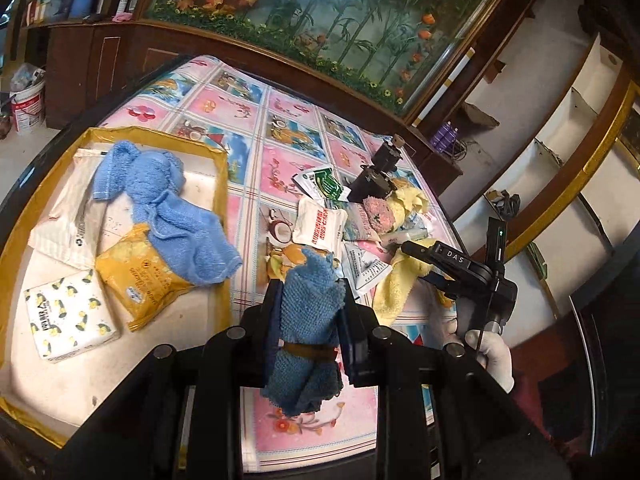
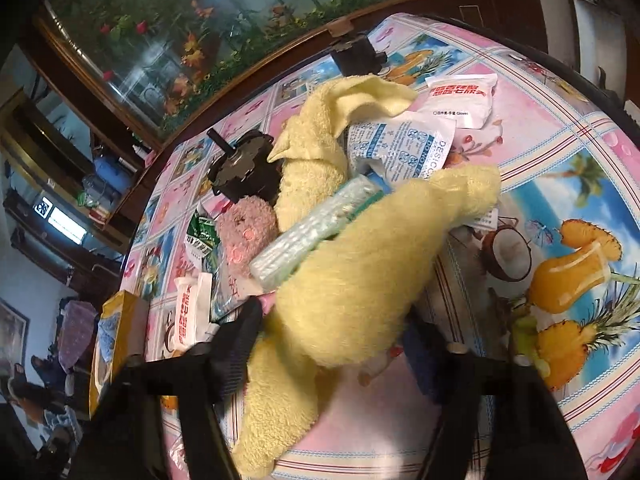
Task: Organize soft objects
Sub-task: 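Place the blue cloth and yellow towel into the box and release both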
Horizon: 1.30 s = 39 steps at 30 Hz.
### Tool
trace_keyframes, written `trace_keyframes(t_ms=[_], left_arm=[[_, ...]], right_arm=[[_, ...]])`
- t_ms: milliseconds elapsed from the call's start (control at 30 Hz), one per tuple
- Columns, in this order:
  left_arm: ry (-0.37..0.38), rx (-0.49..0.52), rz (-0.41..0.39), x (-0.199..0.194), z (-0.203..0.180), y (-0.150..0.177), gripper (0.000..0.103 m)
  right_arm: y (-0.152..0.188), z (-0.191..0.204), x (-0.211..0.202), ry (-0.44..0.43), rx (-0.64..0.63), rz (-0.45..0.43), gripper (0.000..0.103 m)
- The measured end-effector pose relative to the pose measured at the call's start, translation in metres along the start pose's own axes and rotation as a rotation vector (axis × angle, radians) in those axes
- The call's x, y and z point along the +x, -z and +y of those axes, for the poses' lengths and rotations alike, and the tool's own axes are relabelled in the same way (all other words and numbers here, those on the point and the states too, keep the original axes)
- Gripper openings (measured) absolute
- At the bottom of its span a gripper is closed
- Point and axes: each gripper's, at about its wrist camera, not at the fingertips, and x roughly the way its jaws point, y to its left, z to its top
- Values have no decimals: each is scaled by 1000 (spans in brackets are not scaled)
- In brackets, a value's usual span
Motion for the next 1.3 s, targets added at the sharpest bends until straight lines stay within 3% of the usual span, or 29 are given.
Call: trace_keyframes(t_ms=[300, 500, 633, 800, 1000, 1300], left_arm=[[-137, -133, -63, -32, 66, 5, 23], [-245, -179, -39, -28, 94, 15, 24], [-283, -206, -21, -23, 104, 18, 59], [-274, -214, -107, -46, 108, 18, 61], [-282, -214, -192, -67, 109, 18, 71], [-307, -202, -187, -70, 119, 27, 72]], right_arm=[[13, -23, -40, -109, 17, -14, 45], [22, 2, -78, -201, -41, -54, 45], [32, 45, -91, -292, -138, -39, 45], [48, 109, -108, -427, -275, -11, 45], [79, 193, -89, -535, -440, 138, 46], [145, 280, -1, -438, -655, 373, 46]])
